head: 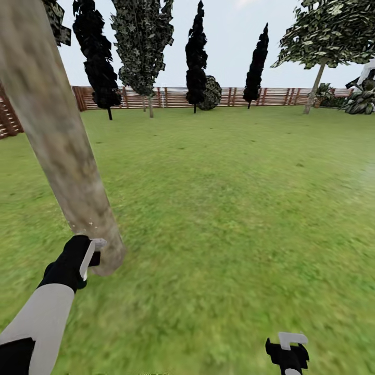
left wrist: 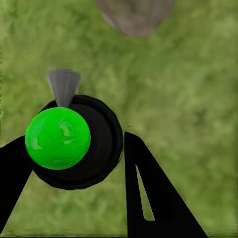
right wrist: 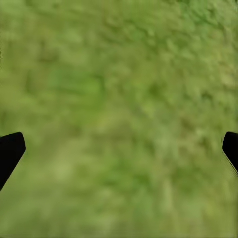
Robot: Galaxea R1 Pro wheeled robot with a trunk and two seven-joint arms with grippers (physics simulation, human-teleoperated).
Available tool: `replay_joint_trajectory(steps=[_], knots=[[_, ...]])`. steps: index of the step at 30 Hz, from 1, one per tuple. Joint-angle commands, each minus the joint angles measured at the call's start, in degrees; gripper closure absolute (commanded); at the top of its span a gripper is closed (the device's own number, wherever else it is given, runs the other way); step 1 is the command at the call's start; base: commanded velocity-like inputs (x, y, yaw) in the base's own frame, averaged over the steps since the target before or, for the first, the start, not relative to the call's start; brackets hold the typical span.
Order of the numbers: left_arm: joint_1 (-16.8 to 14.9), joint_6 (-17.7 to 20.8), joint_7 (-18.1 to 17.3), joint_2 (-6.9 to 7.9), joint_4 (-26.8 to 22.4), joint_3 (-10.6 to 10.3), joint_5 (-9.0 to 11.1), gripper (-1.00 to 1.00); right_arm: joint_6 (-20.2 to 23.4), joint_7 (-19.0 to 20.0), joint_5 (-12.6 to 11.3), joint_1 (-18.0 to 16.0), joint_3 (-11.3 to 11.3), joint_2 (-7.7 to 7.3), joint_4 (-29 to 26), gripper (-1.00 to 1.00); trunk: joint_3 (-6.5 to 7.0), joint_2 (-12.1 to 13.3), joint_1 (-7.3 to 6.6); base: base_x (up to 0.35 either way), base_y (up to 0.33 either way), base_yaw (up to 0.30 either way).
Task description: In the garden, pick up the pesticide atomizer on the floor and spray pesticide onto both trees until each tree trunk is fully covered.
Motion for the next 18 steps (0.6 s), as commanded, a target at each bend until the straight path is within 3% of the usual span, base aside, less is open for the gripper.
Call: replay_joint_trajectory(steps=[1, 6, 18], knots=[[-0.03, 0.22, -0.16, 0.02, 0.14, 0.02, -0.39, 1.0, -0.2, -0.16, 0.61, -0.04, -0.48, -0.01, 0.1, -1.0, -0.05, -0.02, -0.01, 0.0, -0.276, 0.274], [0.06, 0.18, -0.25, 0.16, 0.37, -0.04, -0.47, 1.0, -0.2, -0.14, 0.59, -0.04, -0.48, 0.02, 0.1, -1.0, -0.05, -0.02, -0.01, 0.057, -0.276, 0.221], [0.11, 0.18, -0.16, 0.25, 0.38, -0.04, -0.48, 1.0, -0.11, -0.16, 0.54, -0.04, -0.48, -0.03, 0.1, -1.0, -0.05, -0.02, -0.01, 0.103, -0.276, 0.008]])
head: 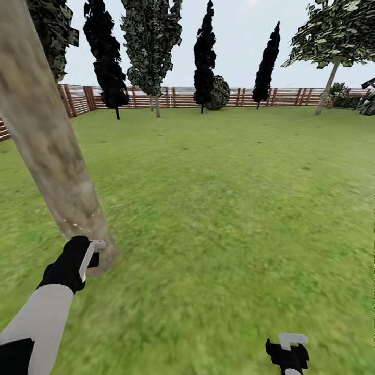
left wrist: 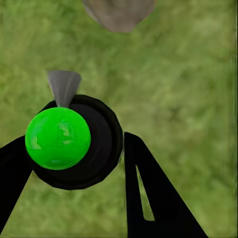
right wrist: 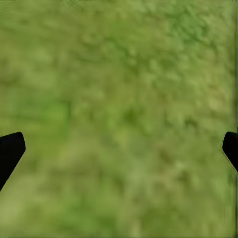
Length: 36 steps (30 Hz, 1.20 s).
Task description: In the garden, pick up the pesticide atomizer on the floor and spray pesticide onto both trees until each tree trunk is fully covered.
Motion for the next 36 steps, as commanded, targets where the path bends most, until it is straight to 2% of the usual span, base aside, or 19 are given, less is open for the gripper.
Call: replay_joint_trajectory(steps=[1, 4, 6, 8, 14, 18, 22, 27, 36], knots=[[-0.01, 0.29, -0.18, 0.01, -0.07, 0.08, -0.42, 1.0, -0.19, -0.18, 0.59, -0.05, -0.48, -0.01, 0.11, -1.0, -0.05, -0.02, 0.0, 0.101, -0.276, 0.0], [0.33, 0.16, -0.18, 0.44, 0.65, 0.36, -0.56, 1.0, -0.2, -0.21, 0.58, -0.05, -0.48, -0.01, 0.11, -1.0, -0.05, -0.02, 0.0, 0.101, -0.276, 0.04], [1.8, 0.01, -0.18, 1.48, 1.5, 1.01, -0.54, 1.0, -0.19, -0.2, 0.61, -0.05, -0.48, -0.01, 0.11, -1.0, -0.05, -0.02, 0.0, 0.145, -0.264, 0.234], [2.05, -0.05, -0.18, 1.78, 1.63, 1.11, -0.52, 1.0, -0.19, -0.2, 0.62, -0.05, -0.48, -0.01, 0.11, -1.0, -0.05, -0.02, 0.0, 0.183, -0.241, 0.268], [2.19, -0.11, -0.13, 1.73, 1.99, 1.12, -0.48, 1.0, -0.2, -0.18, 0.59, -0.05, -0.48, -0.01, 0.11, -1.0, -0.05, -0.02, 0.0, 0.237, -0.184, 0.276], [2.9, -0.24, -0.11, 2.05, 3.13, 1.19, -0.52, 1.0, -0.2, -0.17, 0.58, -0.05, -0.48, -0.01, 0.11, -1.0, -0.05, -0.02, 0.0, 0.243, -0.171, 0.068], [4.08, -2.18, -0.09, 1.85, 3.39, 1.09, -0.39, 1.0, -0.19, -0.22, 0.61, -0.05, -0.48, -0.01, 0.11, -1.0, -0.05, -0.02, 0.0, 0.244, -0.171, 0.063], [4.51, -2.46, -0.05, 1.46, 5.56, 1.11, -0.38, 1.0, -0.19, -0.21, 0.59, -0.05, -0.48, -0.01, 0.11, -1.0, -0.05, -0.02, 0.0, 0.244, -0.171, 0.255], [4.57, -3.55, 0.0, 1.22, 5.11, 1.26, -0.38, 1.0, -0.19, -0.18, 0.67, -0.05, -0.48, 0.04, 0.18, -1.0, -0.05, -0.02, 0.0, 0.224, -0.193, 0.277]])
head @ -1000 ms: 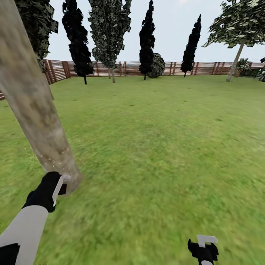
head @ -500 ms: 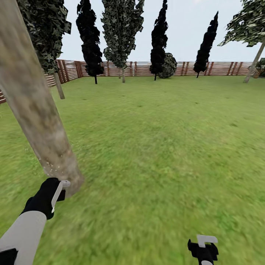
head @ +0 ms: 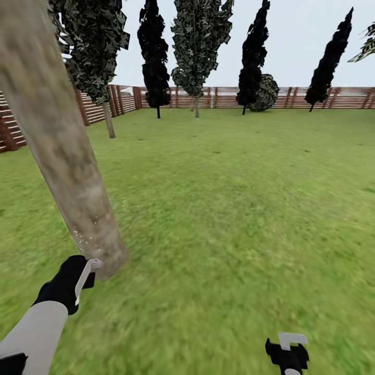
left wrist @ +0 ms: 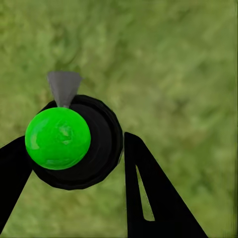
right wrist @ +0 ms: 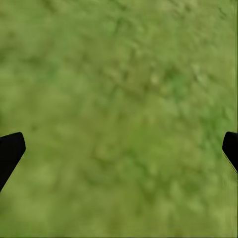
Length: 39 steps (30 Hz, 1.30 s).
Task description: In the garden, pick up the pesticide atomizer on the floor and spray pesticide onto both trees until each tree trunk is fully covered.
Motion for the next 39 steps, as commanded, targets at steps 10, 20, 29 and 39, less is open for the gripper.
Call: replay_joint_trajectory(steps=[10, 20, 29, 39], knots=[[-1.19, 0.62, -0.03, -0.4, -1.68, -0.06, -0.29, 1.0, -0.25, -0.26, 0.6, -0.04, -0.48, -0.06, 0.05, -1.0, -0.05, -0.02, 0.01, 0.112, -0.263, 0.168], [-1.68, 0.93, -0.05, -0.36, -2.15, 0.08, -0.36, 1.0, -0.29, -0.26, 0.54, -0.04, -0.48, -0.07, 0.02, -1.0, -0.05, -0.02, 0.01, 0.042, -0.276, 0.051], [-1.59, 0.99, -0.05, -0.39, -4.27, 0.14, -0.37, 1.0, -0.24, -0.26, 0.6, -0.04, -0.48, -0.06, 0.02, -1.0, -0.05, -0.02, 0.01, 0.202, -0.178, 0.273], [-1.58, 1.02, -0.05, -0.48, -5.27, 0.26, -0.28, 1.0, -0.26, -0.26, 0.54, -0.04, -0.48, -0.07, 0.03, -1.0, 0.06, -0.02, 0.01, 0.149, -0.009, 0.274]])
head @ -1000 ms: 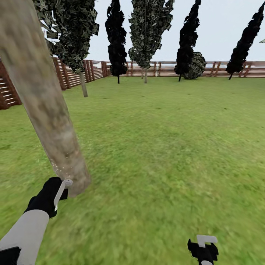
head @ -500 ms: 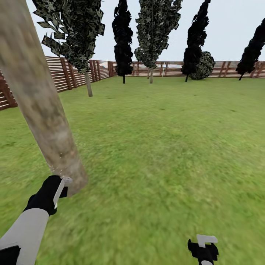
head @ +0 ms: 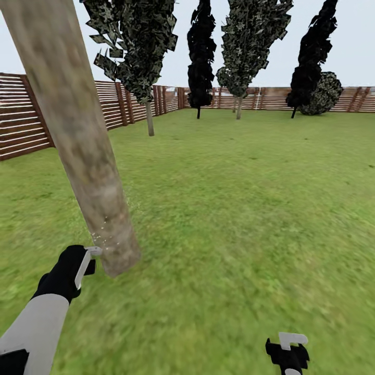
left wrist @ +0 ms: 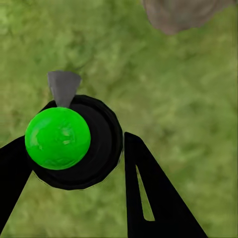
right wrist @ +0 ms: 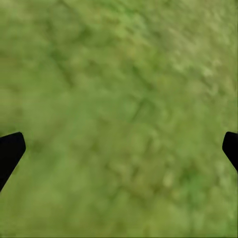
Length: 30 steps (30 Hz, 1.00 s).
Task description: In the garden, pick up the pesticide atomizer on the floor and spray pesticide onto both trees until each tree trunk is fully covered.
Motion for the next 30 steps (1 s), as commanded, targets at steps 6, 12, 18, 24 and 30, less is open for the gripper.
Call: replay_joint_trajectory(steps=[6, 12, 18, 24, 30], knots=[[0.11, 0.26, -0.16, -0.02, -0.04, 0.06, -0.34, 1.0, -0.2, -0.21, 0.65, -0.04, -0.47, -0.01, 0.09, -1.0, -0.04, -0.02, 0.02, 0.258, -0.163, 0.03], [0.11, 0.26, -0.16, -0.13, 0.0, 0.06, -0.34, 1.0, -0.17, -0.21, 0.65, -0.04, -0.47, -0.01, 0.09, -1.0, -0.04, -0.02, 0.02, 0.123, -0.252, 0.0], [0.0, 0.26, -0.16, -0.06, 0.0, 0.06, -0.34, 1.0, -0.16, -0.21, 0.65, -0.04, -0.47, -0.01, 0.09, -1.0, -0.04, -0.02, 0.02, 0.076, -0.269, 0.011], [-0.06, 0.26, -0.16, -0.04, 0.0, 0.06, -0.34, 1.0, -0.21, -0.21, 0.64, -0.04, -0.47, -0.01, 0.09, -1.0, -0.04, -0.02, 0.02, 0.083, -0.27, 0.246], [-0.06, 0.26, -0.16, -0.04, -0.08, 0.14, -0.34, 1.0, -0.18, -0.21, 0.65, -0.04, -0.47, -0.01, 0.09, -1.0, -0.04, -0.02, 0.02, 0.19, -0.229, 0.277]])
